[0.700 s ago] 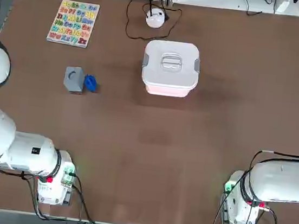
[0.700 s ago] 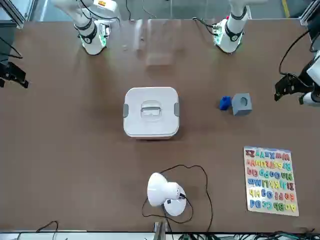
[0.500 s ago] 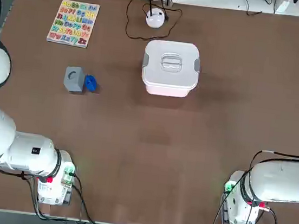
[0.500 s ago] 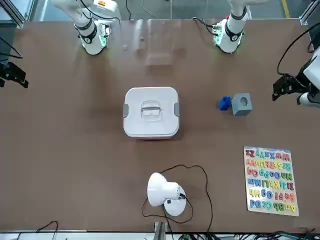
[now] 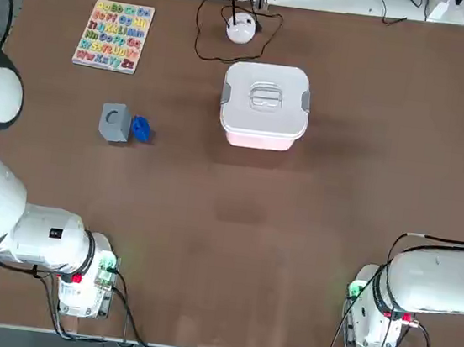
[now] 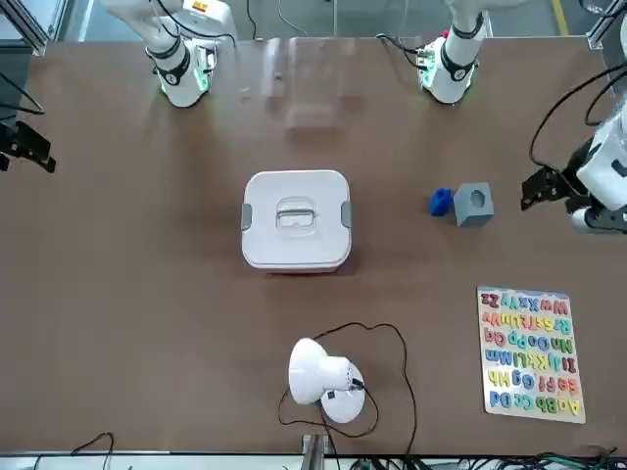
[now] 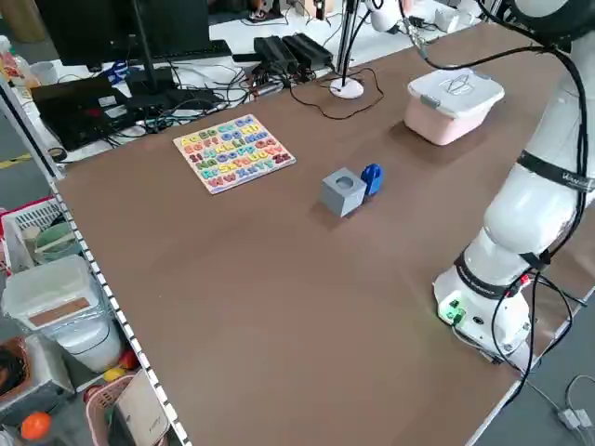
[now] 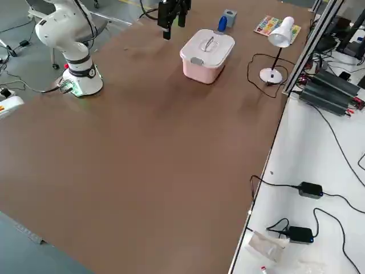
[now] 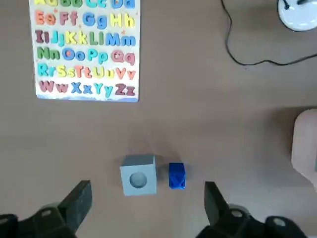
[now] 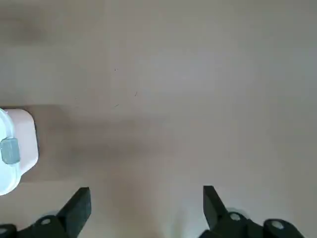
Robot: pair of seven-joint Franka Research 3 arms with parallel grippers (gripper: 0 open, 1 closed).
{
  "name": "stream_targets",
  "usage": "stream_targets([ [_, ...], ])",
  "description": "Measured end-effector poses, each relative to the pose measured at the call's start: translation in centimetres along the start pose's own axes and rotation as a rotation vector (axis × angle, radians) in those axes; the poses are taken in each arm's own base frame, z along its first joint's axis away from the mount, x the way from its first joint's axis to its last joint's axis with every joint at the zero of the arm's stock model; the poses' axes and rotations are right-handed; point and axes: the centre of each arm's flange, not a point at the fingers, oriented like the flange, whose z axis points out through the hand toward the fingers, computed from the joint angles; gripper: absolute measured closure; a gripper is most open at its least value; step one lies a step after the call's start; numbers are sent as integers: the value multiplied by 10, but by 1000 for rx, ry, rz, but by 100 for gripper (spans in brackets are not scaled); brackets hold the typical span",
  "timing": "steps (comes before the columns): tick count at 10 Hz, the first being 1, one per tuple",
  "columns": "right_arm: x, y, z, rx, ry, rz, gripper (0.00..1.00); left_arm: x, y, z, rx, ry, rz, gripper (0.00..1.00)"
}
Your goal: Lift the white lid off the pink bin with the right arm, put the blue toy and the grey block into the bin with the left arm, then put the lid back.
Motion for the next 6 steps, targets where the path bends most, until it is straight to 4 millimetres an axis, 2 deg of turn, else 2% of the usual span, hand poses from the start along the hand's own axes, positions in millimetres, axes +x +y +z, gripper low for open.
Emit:
stream_targets([
  [1, 0, 0, 0, 0, 0, 0, 0, 4, 16, 9, -12, -11, -16, 0],
  [2, 0, -2, 1, 1, -3, -3, 0, 7, 41, 21, -12, -19, -51, 0],
  [3, 1, -9, 3, 19, -6, -4, 0, 9, 68, 37, -11, -20, -93, 0],
  [4, 2, -26, 4, 54, -10, 48, 0, 12, 89, 59, -11, -19, -119, 0],
  [5, 5, -59, 7, 79, -14, 155, 0, 11, 107, 88, -12, -20, -132, 0],
  [6, 6, -109, 12, 83, -25, 272, 0, 8, 116, 112, -10, -29, -145, 0],
])
